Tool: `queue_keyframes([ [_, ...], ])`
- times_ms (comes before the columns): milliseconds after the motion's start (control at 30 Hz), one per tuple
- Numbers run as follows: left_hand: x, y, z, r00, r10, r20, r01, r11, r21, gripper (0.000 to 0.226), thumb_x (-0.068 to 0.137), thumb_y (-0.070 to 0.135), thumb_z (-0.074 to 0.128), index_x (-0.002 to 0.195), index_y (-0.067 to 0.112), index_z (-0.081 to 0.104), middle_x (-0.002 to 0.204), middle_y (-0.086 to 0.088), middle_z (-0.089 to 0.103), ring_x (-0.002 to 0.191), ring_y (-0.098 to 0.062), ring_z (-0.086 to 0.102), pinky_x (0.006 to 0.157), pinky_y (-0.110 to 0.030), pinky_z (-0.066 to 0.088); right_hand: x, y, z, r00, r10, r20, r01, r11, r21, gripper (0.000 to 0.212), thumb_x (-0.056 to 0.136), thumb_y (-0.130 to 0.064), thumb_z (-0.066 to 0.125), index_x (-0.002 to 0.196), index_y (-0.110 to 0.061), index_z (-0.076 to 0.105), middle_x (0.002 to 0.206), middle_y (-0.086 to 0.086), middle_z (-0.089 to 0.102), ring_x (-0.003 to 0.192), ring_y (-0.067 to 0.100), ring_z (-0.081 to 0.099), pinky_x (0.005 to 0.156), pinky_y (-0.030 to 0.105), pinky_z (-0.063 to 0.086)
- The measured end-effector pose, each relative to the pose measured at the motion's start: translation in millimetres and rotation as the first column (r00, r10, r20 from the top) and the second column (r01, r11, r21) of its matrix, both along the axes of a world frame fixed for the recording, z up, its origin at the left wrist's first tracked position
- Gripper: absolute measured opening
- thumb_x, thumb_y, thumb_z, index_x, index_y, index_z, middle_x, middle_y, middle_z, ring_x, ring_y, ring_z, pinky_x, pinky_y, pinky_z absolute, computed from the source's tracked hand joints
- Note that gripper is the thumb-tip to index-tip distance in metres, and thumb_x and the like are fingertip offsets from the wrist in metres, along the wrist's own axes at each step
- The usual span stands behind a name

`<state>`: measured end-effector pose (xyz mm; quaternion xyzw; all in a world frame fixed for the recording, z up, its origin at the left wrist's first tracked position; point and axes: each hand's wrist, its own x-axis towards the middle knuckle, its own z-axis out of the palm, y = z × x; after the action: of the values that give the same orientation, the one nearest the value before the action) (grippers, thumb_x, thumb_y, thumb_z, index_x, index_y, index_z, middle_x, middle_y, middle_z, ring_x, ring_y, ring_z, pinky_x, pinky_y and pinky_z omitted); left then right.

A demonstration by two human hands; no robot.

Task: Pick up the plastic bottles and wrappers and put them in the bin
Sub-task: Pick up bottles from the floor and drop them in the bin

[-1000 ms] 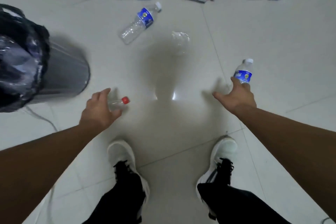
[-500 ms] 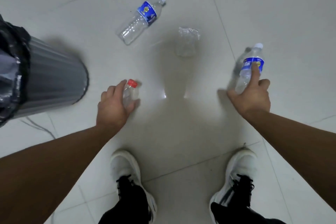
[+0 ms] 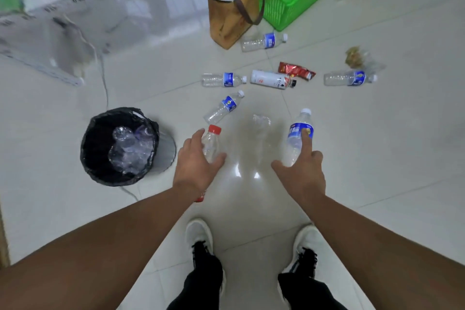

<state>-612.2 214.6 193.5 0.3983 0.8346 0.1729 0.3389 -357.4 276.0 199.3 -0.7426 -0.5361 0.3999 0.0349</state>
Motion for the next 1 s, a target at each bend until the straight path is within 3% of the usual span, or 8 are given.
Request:
queue_keyframes([
  [133,5.2,-11.0,88.5,0.992,0.124,0.039,-0.124,0.992,0.002,0.082,0.067,0.055,0.08,0.135,0.034,0.041,0.116,0.006,0.055,0.104,-0.019,0.06,0.091,-0.043,0.055,-4.9,-7.4,84.3,0.995,0.082,-0.061,-0.08,0.996,0.037,0.105,0.082,-0.046,0.078,0.162,-0.048,0.011,0.118,0.001,0.039,0.088,0.02,0.057,0.074,0.035,0.043],
  [267,3.6,-32.2,157.2,0.968,0.243,0.058,-0.245,0.969,0.025,0.065,0.063,0.046,0.083,0.111,0.033,0.041,0.108,0.005,0.052,0.097,-0.023,0.061,0.084,-0.046,0.056,-10.0,-13.8,150.7,0.982,0.17,-0.079,-0.167,0.985,0.047,0.103,0.083,-0.044,0.078,0.163,-0.047,0.013,0.118,0.002,0.041,0.091,0.023,0.058,0.077,0.037,0.045],
  [400,-8.1,-58.1,194.5,0.942,0.335,0.023,-0.336,0.94,0.056,0.062,0.073,0.046,0.09,0.11,0.027,0.043,0.113,0.001,0.048,0.101,-0.021,0.056,0.09,-0.04,0.051,-23.1,-14.8,191.8,0.961,0.259,-0.094,-0.255,0.966,0.054,0.105,0.083,-0.046,0.078,0.164,-0.046,0.013,0.116,0.001,0.041,0.089,0.023,0.057,0.076,0.036,0.044],
  [533,-34.0,-80.4,196.1,0.911,0.413,0.0,-0.412,0.908,0.08,0.06,0.082,0.057,0.084,0.118,0.023,0.051,0.117,0.001,0.048,0.107,-0.019,0.052,0.094,-0.039,0.05,-51.0,-20.3,201.9,0.934,0.345,-0.094,-0.342,0.939,0.043,0.107,0.08,-0.05,0.078,0.163,-0.05,0.01,0.118,0.0,0.042,0.084,0.018,0.056,0.068,0.034,0.04],
  [700,-84.0,-107.9,170.2,0.894,0.447,0.01,-0.447,0.893,0.051,0.07,0.086,0.075,0.068,0.135,0.025,0.056,0.127,0.002,0.06,0.118,-0.019,0.058,0.097,-0.045,0.054,-110.0,-41.7,181.7,0.911,0.388,-0.137,-0.394,0.919,-0.015,0.109,0.073,-0.057,0.073,0.159,-0.061,0.007,0.117,-0.005,0.045,0.09,0.011,0.057,0.07,0.034,0.044],
  [767,-110.7,-116.4,158.5,0.889,0.459,0.012,-0.459,0.888,0.018,0.063,0.086,0.08,0.06,0.125,0.031,0.06,0.113,0.006,0.063,0.104,-0.016,0.065,0.087,-0.042,0.057,-138.0,-53.1,166.7,0.904,0.399,-0.155,-0.41,0.911,-0.046,0.108,0.074,-0.058,0.074,0.158,-0.063,0.007,0.117,-0.007,0.045,0.091,0.004,0.055,0.07,0.032,0.044],
  [867,-160.0,-128.9,140.0,0.895,0.444,0.032,-0.445,0.895,0.013,0.039,0.093,0.067,0.057,0.102,0.03,0.063,0.092,-0.001,0.065,0.085,-0.019,0.068,0.074,-0.042,0.06,-187.4,-70.3,147.1,0.892,0.419,-0.172,-0.438,0.894,-0.092,0.107,0.076,-0.056,0.075,0.158,-0.066,0.006,0.116,-0.007,0.047,0.09,-0.002,0.052,0.069,0.027,0.042],
  [1000,-226.3,-138.0,115.0,0.825,0.561,0.06,-0.554,0.826,-0.108,0.051,0.09,0.062,0.066,0.112,0.017,0.059,0.097,-0.001,0.061,0.081,-0.011,0.064,0.059,-0.025,0.043,-256.9,-82.5,126.8,0.88,0.428,-0.206,-0.46,0.876,-0.144,0.099,0.077,-0.051,0.074,0.154,-0.069,0.014,0.116,-0.009,0.049,0.096,0.001,0.055,0.074,0.03,0.047],
])
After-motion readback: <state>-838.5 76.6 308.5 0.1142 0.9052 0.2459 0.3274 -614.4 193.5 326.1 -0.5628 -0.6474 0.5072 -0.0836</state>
